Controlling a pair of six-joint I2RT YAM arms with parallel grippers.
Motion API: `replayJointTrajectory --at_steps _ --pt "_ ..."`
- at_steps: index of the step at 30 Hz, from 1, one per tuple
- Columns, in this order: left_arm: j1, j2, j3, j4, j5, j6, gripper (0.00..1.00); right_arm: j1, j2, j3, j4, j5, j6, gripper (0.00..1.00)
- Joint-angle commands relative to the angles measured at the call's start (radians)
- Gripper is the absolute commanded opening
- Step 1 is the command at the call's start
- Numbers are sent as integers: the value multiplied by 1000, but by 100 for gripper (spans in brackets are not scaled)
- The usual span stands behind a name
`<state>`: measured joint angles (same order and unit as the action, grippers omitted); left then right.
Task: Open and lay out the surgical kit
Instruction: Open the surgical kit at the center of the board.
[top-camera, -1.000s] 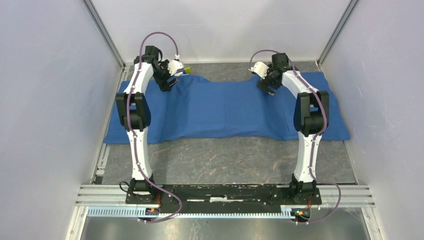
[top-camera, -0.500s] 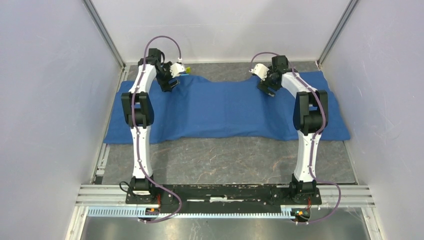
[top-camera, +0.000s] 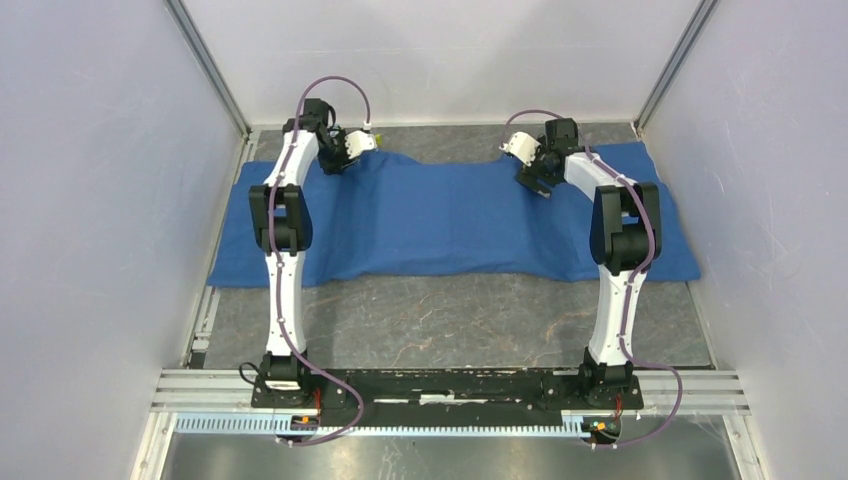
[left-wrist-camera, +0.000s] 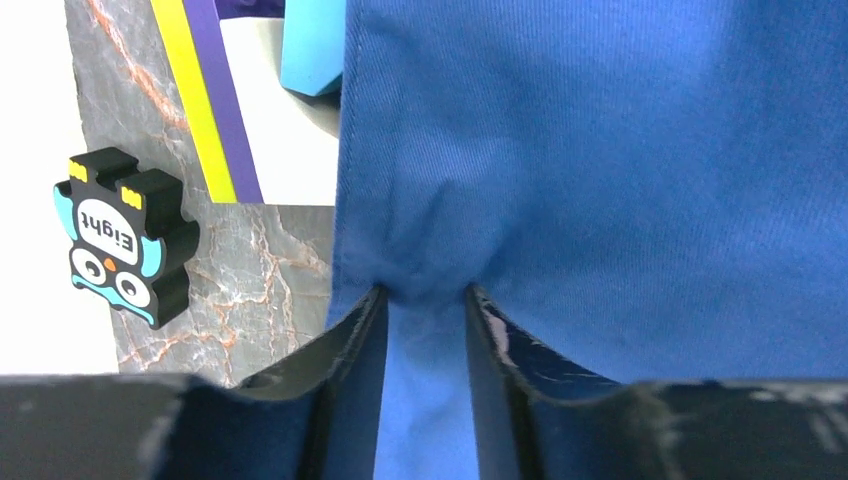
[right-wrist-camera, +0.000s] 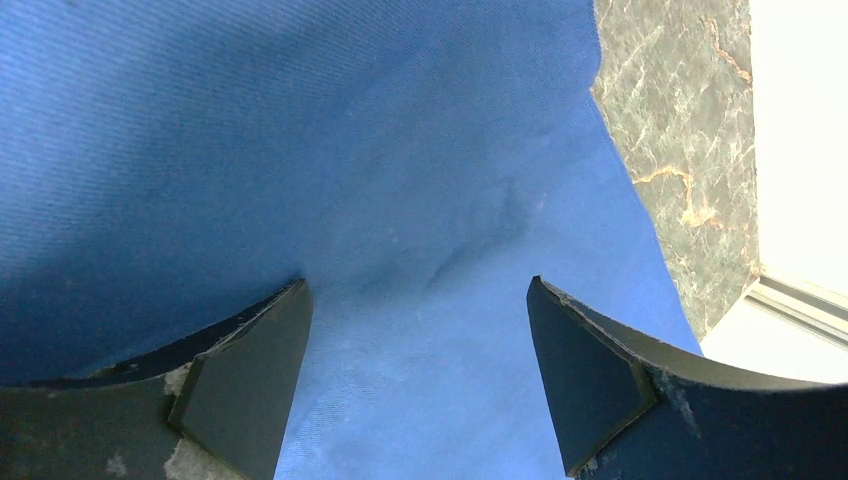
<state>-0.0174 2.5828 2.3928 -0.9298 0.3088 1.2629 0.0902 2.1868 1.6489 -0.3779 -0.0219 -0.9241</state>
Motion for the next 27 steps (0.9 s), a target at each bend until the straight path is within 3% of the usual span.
replayJointTrajectory --at_steps 1,4,16,22,27 --pt "-2 18 -17 82 -1 18 32 -2 -35 -26 -19 13 -8 87" --pt "-5 -41 -85 143 35 -8 3 -3 -43 -32 -5 11 2 87" --pt "-5 -388 -566 677 111 -99 2 -3 -61 -2 -3 16 30 86" --pt "-5 -430 -574 677 138 -129 2 -3 -99 -25 19 16 41 86" --pt "-6 -529 -699 746 144 -122 2 -3 -143 -40 40 40 62 86"
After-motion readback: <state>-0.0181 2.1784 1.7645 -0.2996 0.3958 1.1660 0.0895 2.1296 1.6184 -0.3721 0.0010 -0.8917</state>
